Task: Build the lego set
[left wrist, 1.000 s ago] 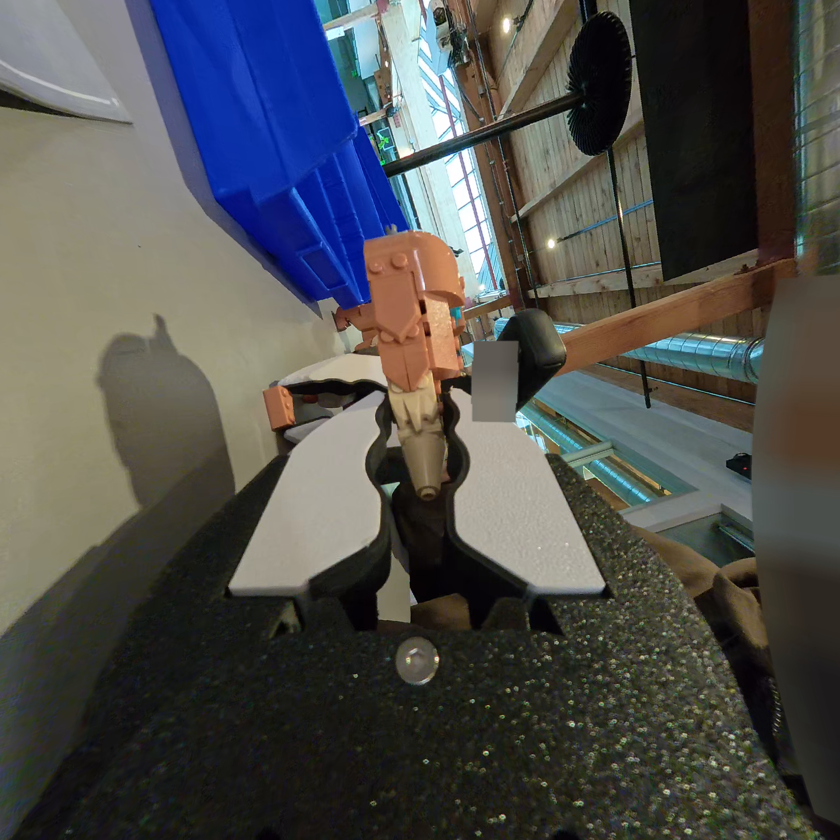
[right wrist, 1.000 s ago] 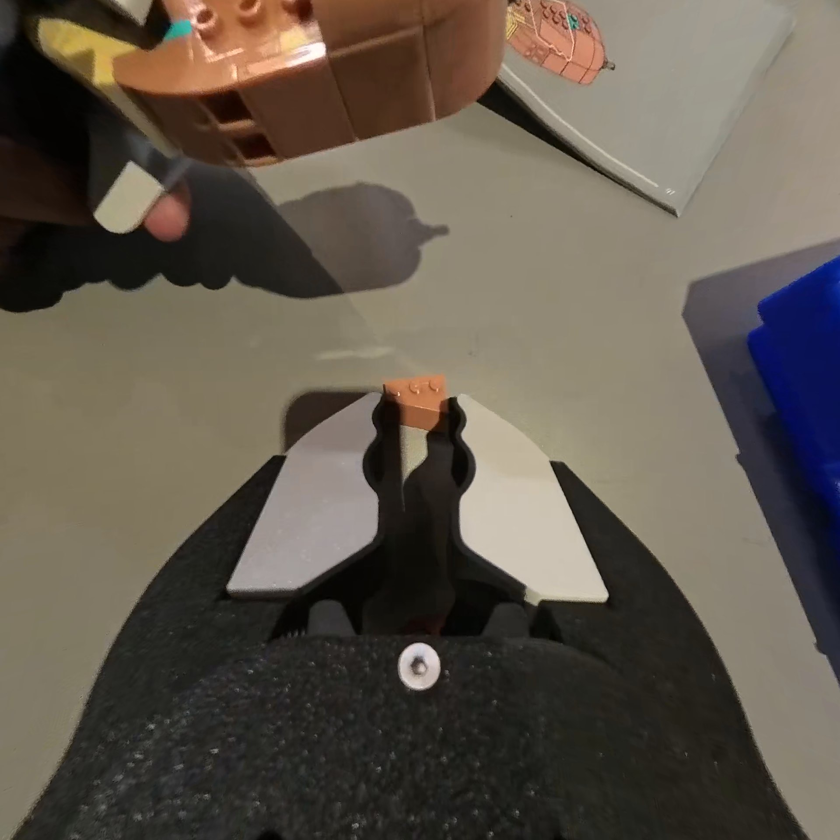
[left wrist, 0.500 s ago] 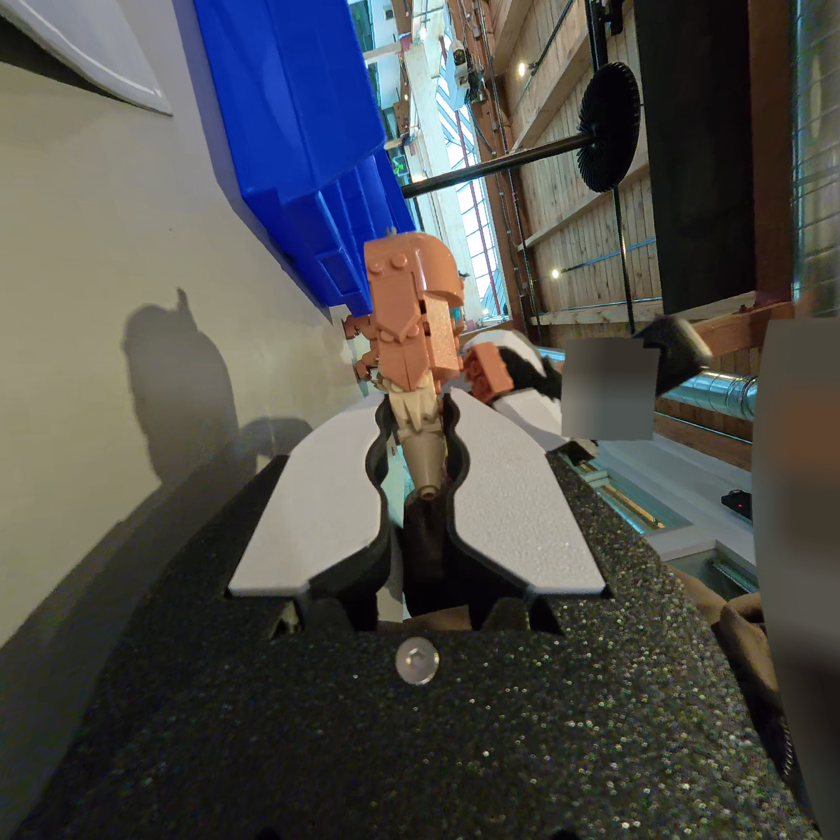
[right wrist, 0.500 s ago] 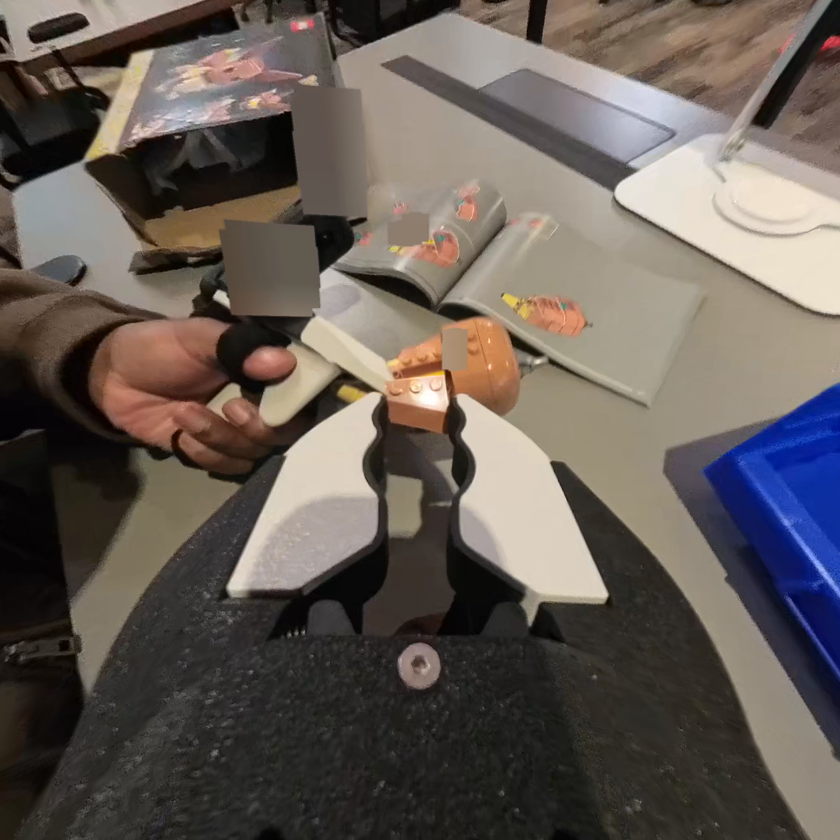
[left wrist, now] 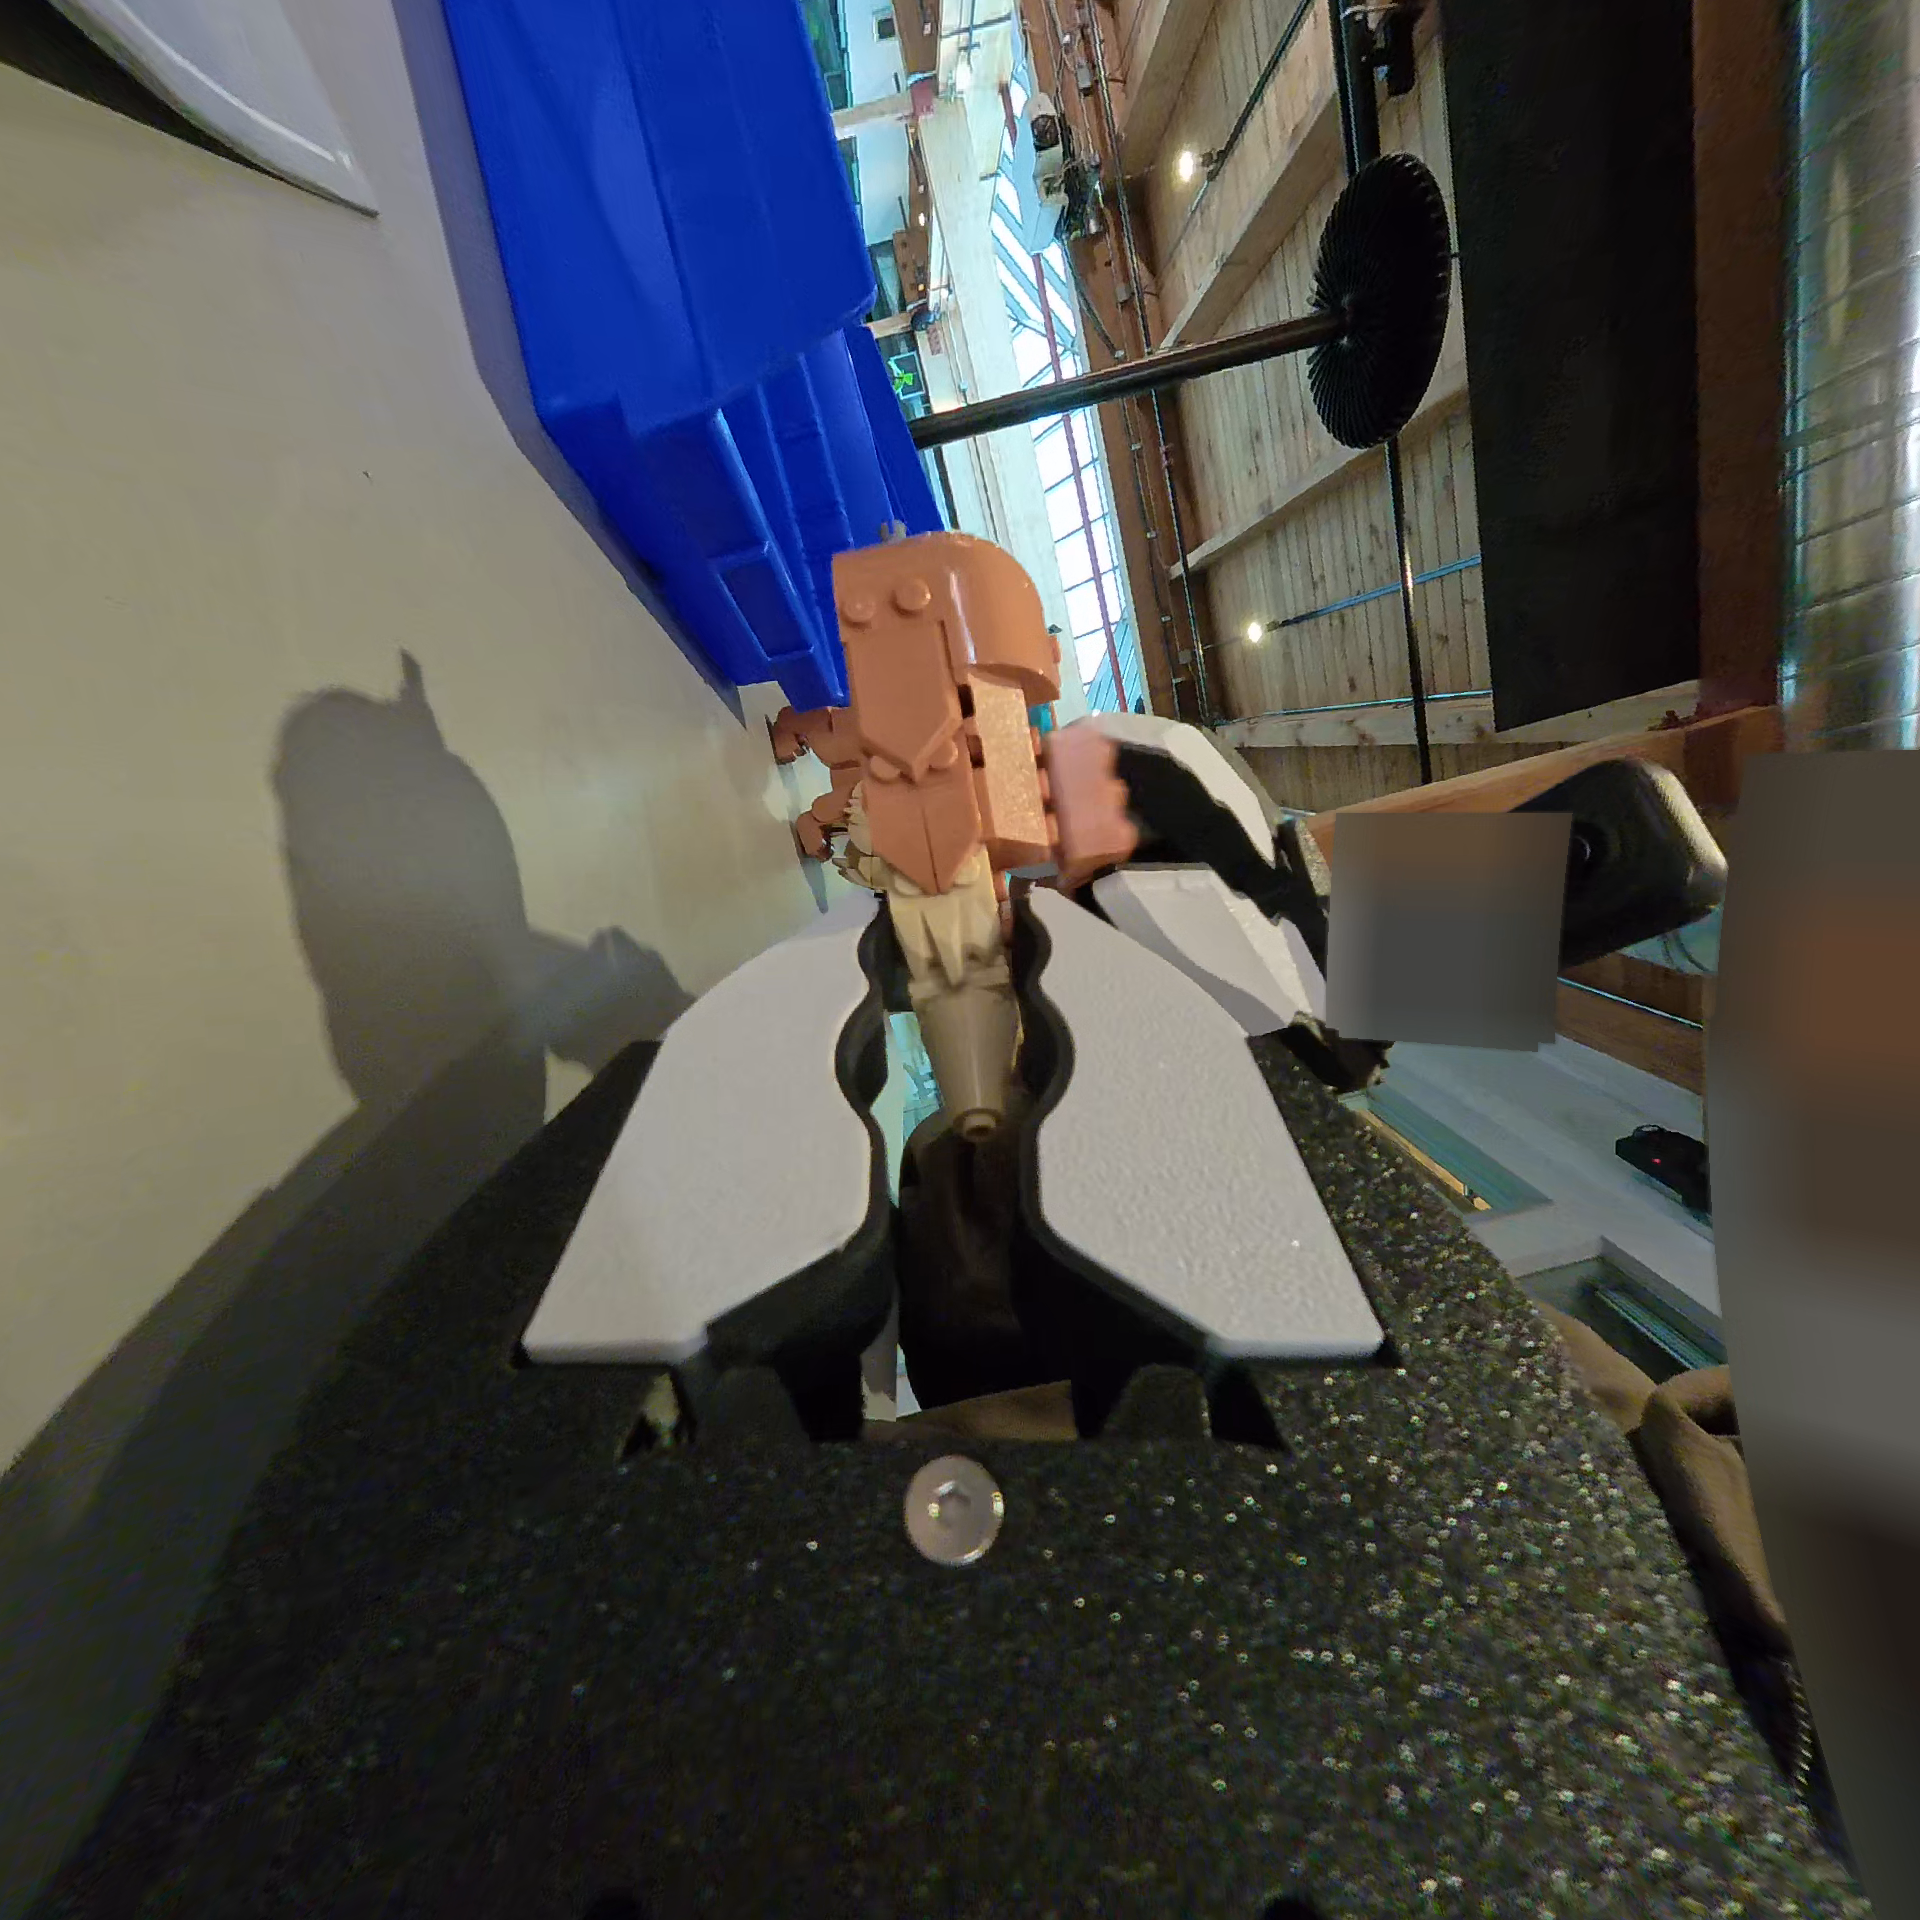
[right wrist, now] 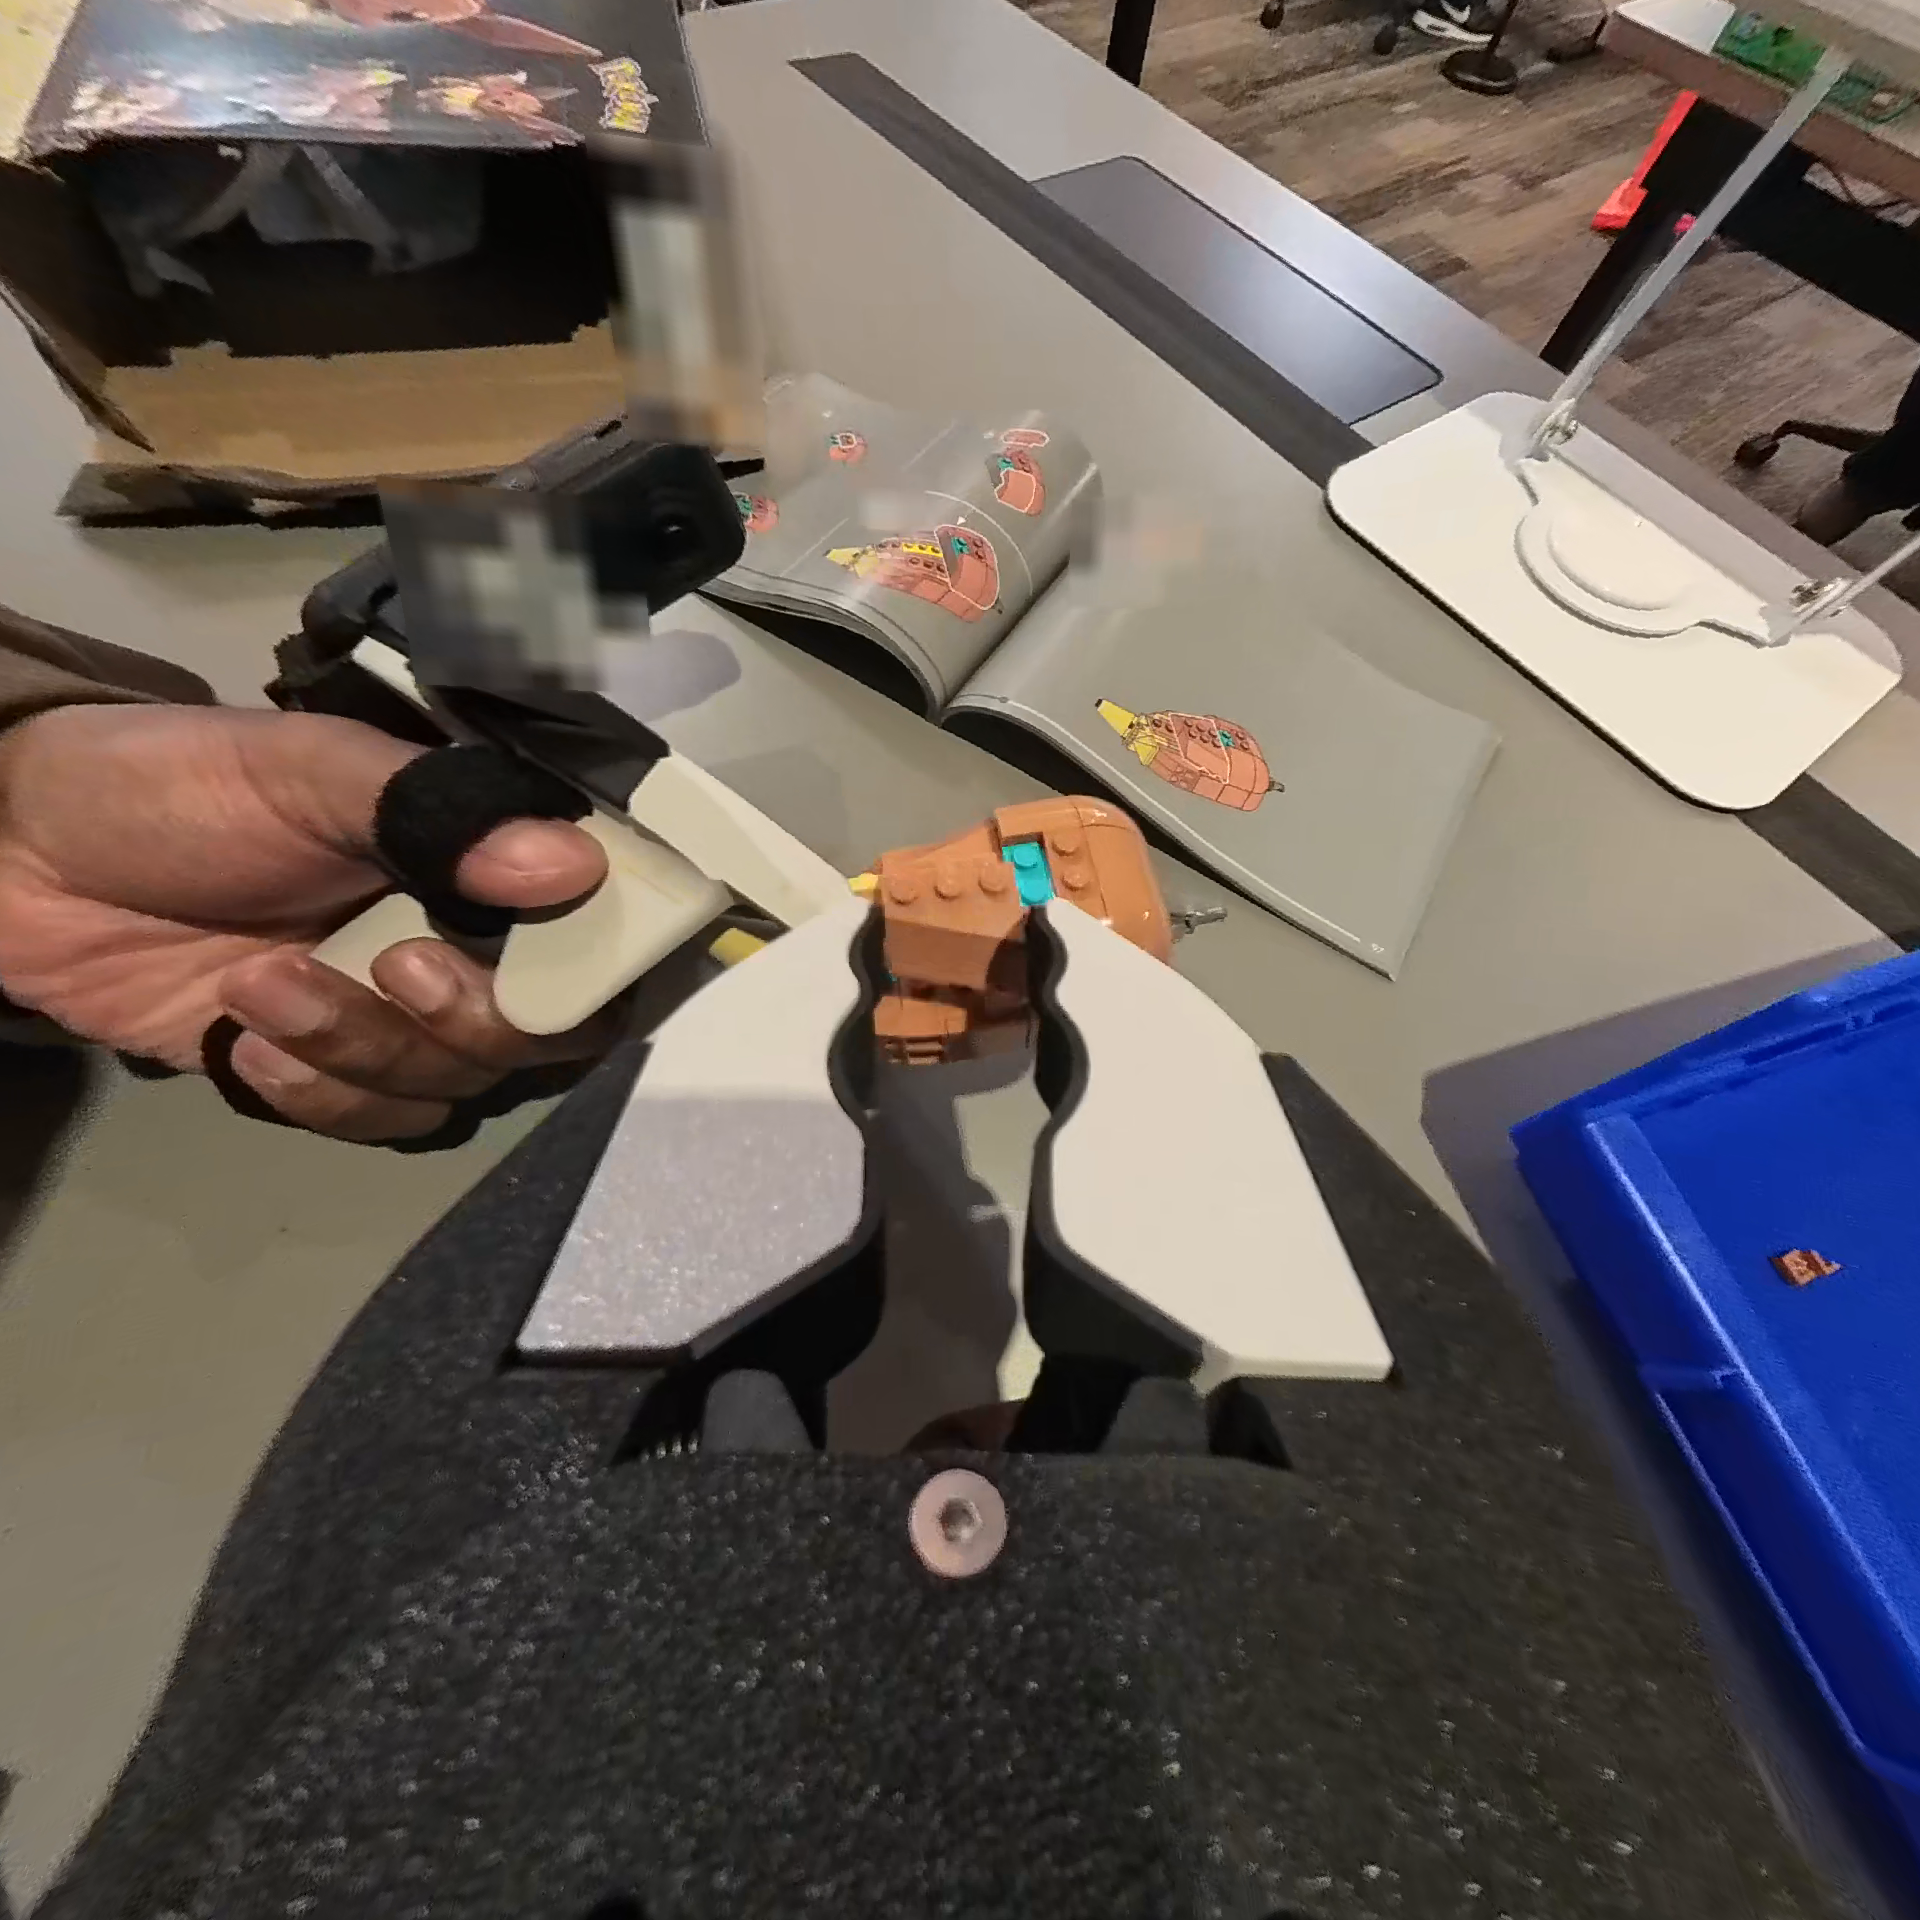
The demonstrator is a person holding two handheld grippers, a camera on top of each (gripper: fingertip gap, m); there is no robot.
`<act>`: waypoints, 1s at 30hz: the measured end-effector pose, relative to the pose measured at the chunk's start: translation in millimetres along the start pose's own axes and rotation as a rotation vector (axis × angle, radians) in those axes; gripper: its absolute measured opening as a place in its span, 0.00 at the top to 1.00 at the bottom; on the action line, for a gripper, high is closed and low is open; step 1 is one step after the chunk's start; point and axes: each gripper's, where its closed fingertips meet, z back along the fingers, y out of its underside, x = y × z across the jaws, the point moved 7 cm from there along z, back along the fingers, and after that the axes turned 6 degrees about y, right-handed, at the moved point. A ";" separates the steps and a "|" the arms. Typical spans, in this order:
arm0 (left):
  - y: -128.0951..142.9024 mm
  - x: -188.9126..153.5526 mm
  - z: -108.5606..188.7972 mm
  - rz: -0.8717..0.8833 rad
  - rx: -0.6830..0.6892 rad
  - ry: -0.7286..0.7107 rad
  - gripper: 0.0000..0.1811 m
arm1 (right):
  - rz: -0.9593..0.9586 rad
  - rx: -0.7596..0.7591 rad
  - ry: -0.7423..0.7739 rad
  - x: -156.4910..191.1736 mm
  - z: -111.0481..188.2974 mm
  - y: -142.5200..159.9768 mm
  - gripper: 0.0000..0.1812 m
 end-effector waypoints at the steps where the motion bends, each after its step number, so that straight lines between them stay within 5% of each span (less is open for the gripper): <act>1: 0.1 -0.1 0.0 0.000 0.000 0.000 0.88 | 0.006 0.001 0.006 0.0 0.1 0.2 0.85; 10: -0.9 0.0 0.3 0.016 -0.014 0.013 0.88 | 0.069 -0.052 0.020 -2.2 5.7 2.7 0.80; 17: -3.2 1.3 1.8 0.021 -0.026 -0.002 0.88 | 0.433 -0.179 0.018 2.9 16.1 22.7 0.80; 22: -3.6 3.2 1.9 0.021 -0.028 -0.017 0.88 | 0.344 -0.250 -0.134 9.4 15.9 22.0 0.83; 30: -1.3 3.2 0.9 0.015 -0.006 -0.023 0.88 | 0.372 -0.180 -0.107 12.1 -1.3 29.0 0.82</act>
